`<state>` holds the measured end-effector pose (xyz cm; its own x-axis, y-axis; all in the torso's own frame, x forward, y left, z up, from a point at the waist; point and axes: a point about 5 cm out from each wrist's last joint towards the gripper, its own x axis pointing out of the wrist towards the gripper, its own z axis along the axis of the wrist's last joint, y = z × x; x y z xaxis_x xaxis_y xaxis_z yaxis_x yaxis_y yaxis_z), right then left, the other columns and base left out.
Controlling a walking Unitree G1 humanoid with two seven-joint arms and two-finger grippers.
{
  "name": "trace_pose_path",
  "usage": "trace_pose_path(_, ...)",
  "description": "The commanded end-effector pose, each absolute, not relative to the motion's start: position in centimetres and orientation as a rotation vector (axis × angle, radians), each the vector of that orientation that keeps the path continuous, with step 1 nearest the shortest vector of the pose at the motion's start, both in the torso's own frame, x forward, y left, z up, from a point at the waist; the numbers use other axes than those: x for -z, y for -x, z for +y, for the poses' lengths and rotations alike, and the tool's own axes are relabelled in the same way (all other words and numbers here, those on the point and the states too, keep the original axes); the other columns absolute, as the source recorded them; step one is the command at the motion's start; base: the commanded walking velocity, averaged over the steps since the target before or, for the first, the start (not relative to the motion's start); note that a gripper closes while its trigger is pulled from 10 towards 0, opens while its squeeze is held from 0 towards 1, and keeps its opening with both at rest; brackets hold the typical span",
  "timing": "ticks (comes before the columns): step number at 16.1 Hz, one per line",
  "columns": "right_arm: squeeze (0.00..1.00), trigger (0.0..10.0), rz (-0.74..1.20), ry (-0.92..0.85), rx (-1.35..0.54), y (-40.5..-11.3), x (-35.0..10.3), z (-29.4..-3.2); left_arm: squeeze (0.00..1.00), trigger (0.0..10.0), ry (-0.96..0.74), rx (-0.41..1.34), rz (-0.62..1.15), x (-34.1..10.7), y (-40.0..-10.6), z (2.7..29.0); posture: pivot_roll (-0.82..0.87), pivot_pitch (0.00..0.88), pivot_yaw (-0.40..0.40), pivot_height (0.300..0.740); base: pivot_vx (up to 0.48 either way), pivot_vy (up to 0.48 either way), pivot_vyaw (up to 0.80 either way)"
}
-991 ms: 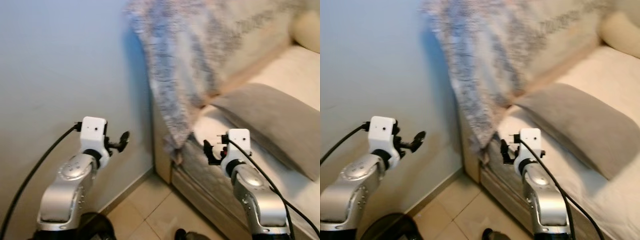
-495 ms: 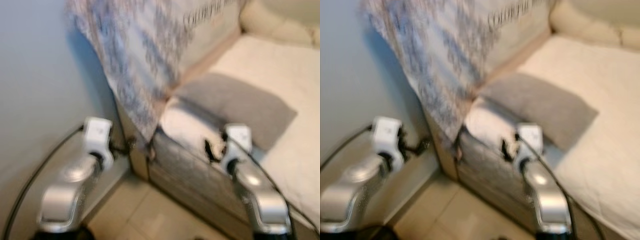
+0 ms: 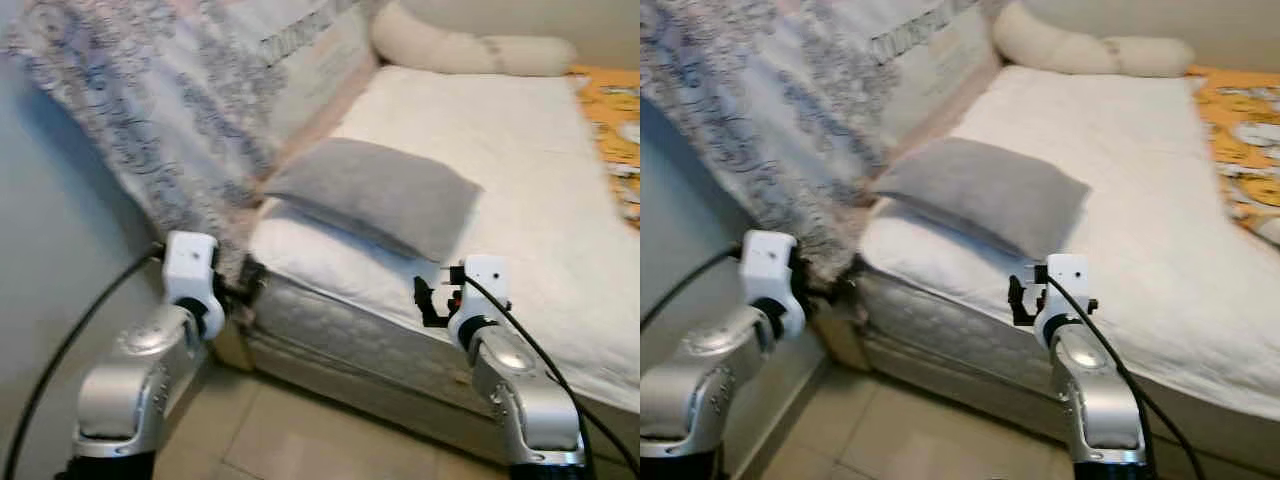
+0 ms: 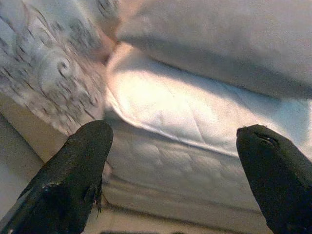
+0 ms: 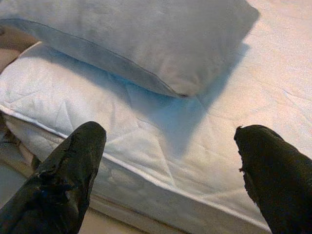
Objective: Clean up the room
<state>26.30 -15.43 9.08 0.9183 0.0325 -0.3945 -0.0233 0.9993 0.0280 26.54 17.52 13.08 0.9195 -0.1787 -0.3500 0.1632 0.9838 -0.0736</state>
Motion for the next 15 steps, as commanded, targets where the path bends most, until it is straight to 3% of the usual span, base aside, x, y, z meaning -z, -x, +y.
trace_pose_path(1, 1.0, 10.0, 0.394, -0.028, -0.047, -26.5, -9.4, -14.9, 0.93, 10.0, 0.0, 0.13, 0.344, -13.3, -26.8, 18.1, 0.06, 0.0, 0.034, 0.74, 0.0, 0.0, -0.7)
trace_pose_path(2, 1.0, 10.0, 0.391, -0.023, -0.045, -26.6, -9.4, -14.9, 0.0, 10.0, -0.048, 0.119, 0.32, -13.5, -27.0, 18.3, 0.06, 0.0, 0.034, 0.74, 0.0, 0.0, -0.68)
trace_pose_path(3, 0.77, 10.0, 0.384, -0.019, -0.046, -26.6, -9.5, -14.9, 0.0, 10.0, -0.069, 0.101, 0.297, -13.6, -27.1, 18.4, 0.06, 0.0, 0.034, 0.74, 0.0, 0.0, -0.65)
trace_pose_path(4, 0.35, 10.0, 0.372, -0.016, -0.048, -26.7, -9.6, -14.9, 0.0, 10.0, -0.098, 0.074, 0.267, -13.8, -27.3, 18.5, 0.06, 0.0, 0.034, 0.74, 0.0, 0.0, -0.6)
trace_pose_path(5, 0.0, 10.0, 0.335, -0.042, -0.059, -27.0, -10.2, -14.6, 0.0, 10.0, -0.117, 0.064, 0.277, -13.8, -27.5, 18.7, 0.06, 0.0, 0.036, 0.74, 0.0, 0.0, 0.0)
trace_pose_path(7, 0.0, 10.0, 0.299, -0.053, -0.09, -27.3, -10.9, -14.2, 0.0, 10.0, -0.089, 0.079, 0.282, -13.8, -27.6, 18.8, 0.06, 0.0, 0.036, 0.74, 0.0, 0.0, 0.0)
trace_pose_path(15, 0.0, 10.0, 0.275, -0.038, -0.099, -27.8, -11.3, -14.3, 0.0, 10.0, -0.094, 0.138, 0.28, -13.9, -27.7, 18.3, 0.06, 0.0, 0.036, 0.74, 0.29, 0.0, 0.0)
